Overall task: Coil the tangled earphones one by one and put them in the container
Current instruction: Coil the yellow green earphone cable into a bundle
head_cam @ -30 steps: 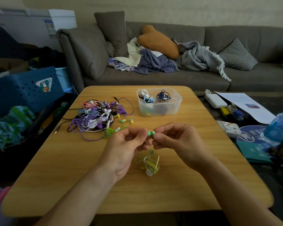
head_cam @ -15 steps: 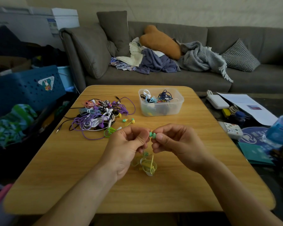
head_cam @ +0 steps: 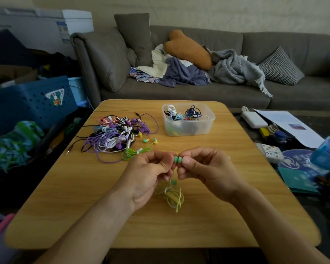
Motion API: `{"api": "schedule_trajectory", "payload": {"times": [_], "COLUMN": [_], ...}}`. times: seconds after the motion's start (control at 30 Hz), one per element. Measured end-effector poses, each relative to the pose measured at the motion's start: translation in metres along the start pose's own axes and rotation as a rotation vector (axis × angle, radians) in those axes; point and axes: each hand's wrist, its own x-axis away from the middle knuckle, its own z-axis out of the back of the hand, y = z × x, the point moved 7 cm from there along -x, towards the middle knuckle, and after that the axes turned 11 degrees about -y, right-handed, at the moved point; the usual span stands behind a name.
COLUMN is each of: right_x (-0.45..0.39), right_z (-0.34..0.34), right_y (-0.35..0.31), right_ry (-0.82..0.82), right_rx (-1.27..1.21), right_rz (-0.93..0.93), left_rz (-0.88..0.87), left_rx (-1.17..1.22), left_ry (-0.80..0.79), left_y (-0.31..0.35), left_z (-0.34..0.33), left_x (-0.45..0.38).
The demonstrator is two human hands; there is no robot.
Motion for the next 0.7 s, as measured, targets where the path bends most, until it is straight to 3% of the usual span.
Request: {"api": "schedule_trajectory", "payload": {"times": [0.27,0.7], "right_x": [-0.0003,0.0029], "right_z": [0.0018,0.0026], "right_y": [0.0002,-0.002], "right_ry": [-0.004,0.04], "right_rx": [-0.054,0.068], "right_rz": [0.007,-0.015], "left_rz": [0.006,-0.068], "left_rx": [0.02,-0.124], "left_ry": [0.01,0.033], "left_y": [0.0007,0.0052], "left_z": [0.0002,-0.0003], "left_x": [-0.0004,0.002]}}
